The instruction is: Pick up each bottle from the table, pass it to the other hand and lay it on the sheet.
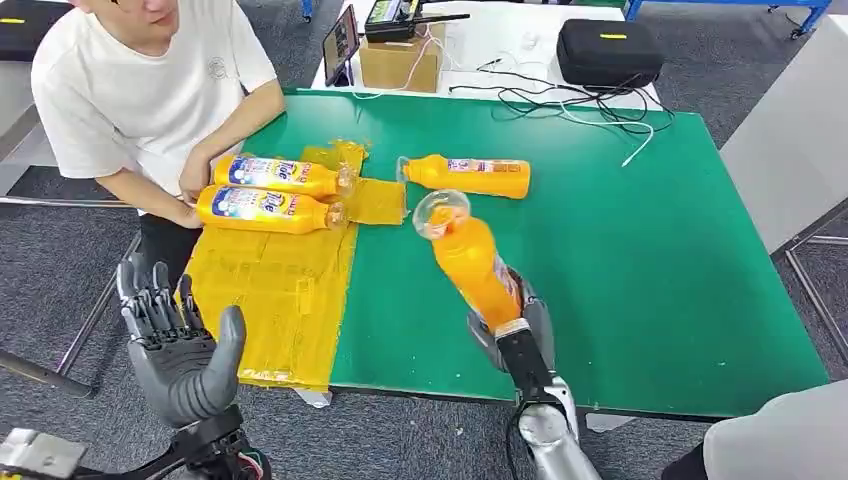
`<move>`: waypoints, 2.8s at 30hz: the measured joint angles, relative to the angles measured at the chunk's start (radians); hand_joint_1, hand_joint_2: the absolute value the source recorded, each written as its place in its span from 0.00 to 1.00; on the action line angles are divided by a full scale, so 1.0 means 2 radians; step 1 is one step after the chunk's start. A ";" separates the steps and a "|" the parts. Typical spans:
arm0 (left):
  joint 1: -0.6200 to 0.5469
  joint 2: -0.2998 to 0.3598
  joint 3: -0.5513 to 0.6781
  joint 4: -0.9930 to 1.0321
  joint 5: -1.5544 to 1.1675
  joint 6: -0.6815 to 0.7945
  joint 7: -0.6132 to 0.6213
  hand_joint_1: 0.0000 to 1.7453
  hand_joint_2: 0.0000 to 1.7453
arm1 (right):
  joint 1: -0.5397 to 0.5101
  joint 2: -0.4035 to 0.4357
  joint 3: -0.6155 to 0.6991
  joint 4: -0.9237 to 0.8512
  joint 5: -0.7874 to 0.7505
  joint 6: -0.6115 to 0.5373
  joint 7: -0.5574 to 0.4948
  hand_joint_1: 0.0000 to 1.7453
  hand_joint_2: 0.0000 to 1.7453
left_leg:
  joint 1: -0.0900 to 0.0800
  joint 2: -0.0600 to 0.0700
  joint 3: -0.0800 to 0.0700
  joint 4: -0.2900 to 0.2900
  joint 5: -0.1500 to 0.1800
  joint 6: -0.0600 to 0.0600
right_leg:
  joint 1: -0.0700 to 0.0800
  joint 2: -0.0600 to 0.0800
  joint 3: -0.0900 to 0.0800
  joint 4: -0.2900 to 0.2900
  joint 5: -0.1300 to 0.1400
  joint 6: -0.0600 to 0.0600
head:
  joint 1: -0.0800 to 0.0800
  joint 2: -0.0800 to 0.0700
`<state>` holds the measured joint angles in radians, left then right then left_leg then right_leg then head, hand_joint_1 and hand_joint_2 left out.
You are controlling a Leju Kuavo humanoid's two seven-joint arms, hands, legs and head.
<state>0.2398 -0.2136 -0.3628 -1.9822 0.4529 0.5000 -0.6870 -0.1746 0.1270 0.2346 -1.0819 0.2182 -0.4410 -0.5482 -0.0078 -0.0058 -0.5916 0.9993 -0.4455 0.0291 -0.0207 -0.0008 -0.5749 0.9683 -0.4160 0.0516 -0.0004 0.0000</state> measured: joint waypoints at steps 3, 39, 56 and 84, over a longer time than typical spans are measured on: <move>0.000 0.008 -0.002 0.005 0.030 -0.065 0.036 0.00 1.00 | 0.008 0.000 -0.008 -0.021 -0.012 0.008 -0.002 1.00 1.00 | 0.000 0.000 0.000 0.000 0.000 0.000 | 0.000 0.000 0.000 0.000 0.000 0.000 | 0.000 0.000; -0.081 0.037 -0.091 0.241 -0.057 -0.093 -0.003 0.00 1.00 | -0.010 0.020 0.146 -0.003 0.021 0.079 0.017 1.00 1.00 | 0.000 0.000 0.000 0.000 0.000 0.000 | 0.000 0.000 0.000 0.000 0.000 0.000 | 0.000 0.000; -0.084 0.049 -0.105 0.246 -0.032 -0.174 0.007 0.00 1.00 | -0.019 0.019 0.159 0.024 0.025 0.095 0.023 1.00 1.00 | 0.000 0.000 0.000 0.000 0.000 0.000 | 0.000 0.000 0.000 0.000 0.000 0.000 | 0.000 0.000; -0.086 0.048 -0.078 0.259 0.073 -0.199 0.106 1.00 1.00 | 0.017 -0.001 0.193 -0.002 0.076 0.061 0.027 0.00 0.00 | 0.000 0.000 0.000 0.000 0.000 0.000 | 0.000 0.000 0.000 0.000 0.000 0.000 | 0.000 0.000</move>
<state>0.0681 -0.1179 -0.5181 -1.4645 0.5993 0.1029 -0.4742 -0.1400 0.1247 0.6214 -1.0860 0.3701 -0.3182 -0.4936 -0.0076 -0.0060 -0.5922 0.9992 -0.4453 0.0289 -0.0205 -0.0008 -0.5751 0.9686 -0.4160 0.0516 0.0000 0.0004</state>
